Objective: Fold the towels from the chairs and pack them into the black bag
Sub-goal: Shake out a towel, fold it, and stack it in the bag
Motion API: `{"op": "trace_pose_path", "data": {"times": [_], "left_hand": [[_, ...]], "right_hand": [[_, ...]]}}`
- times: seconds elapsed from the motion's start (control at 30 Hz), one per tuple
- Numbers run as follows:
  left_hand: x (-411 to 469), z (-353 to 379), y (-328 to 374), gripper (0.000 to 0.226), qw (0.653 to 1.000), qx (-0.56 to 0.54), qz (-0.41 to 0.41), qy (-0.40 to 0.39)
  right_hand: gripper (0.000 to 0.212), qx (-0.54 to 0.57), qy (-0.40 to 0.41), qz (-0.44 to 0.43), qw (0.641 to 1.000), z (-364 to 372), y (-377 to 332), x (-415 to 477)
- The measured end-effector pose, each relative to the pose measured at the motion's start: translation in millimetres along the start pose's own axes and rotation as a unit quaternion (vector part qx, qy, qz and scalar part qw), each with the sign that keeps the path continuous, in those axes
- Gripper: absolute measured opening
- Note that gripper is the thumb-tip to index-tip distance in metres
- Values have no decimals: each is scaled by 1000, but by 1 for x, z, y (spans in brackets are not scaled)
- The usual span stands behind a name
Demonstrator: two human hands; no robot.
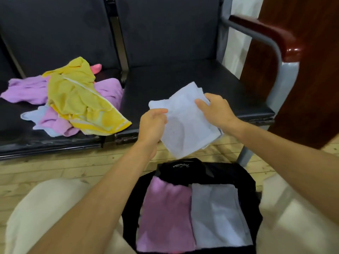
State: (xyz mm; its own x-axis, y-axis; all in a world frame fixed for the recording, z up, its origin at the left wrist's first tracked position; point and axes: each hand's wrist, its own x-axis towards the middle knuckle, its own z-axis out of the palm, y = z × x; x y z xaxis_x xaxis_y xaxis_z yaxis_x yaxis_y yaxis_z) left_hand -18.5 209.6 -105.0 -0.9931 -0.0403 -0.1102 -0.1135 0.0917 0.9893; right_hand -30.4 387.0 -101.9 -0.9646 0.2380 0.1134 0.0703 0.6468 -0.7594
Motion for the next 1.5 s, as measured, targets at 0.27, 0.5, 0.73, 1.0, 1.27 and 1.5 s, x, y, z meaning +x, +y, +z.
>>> {"op": "trace_pose_path", "data": {"times": [0.27,0.5,0.73,1.0,1.27,1.5], "left_hand": [[-26,-1,-27,8,995,-77,-69,-1],[-41,-25,-43,52,899,-269,-249,-241],[-40,-24,-51,45,925,-234,-226,-199],[-57,-36,-118,24,977,108,-84,-162],[-49,-73,-190,72,927,240,-104,-270],[-48,-93,-227,62,918,242,-146,-277]], "right_hand": [[33,230,-22,27,973,-11,-33,-52],[24,472,-111,144,863,-20,-30,-70],[22,390,-81,212,893,-9,-13,-76],[24,207,-146,233,939,41,62,-123],[32,204,-149,250,935,129,107,-159],[43,209,-153,319,912,170,133,-185]]}}
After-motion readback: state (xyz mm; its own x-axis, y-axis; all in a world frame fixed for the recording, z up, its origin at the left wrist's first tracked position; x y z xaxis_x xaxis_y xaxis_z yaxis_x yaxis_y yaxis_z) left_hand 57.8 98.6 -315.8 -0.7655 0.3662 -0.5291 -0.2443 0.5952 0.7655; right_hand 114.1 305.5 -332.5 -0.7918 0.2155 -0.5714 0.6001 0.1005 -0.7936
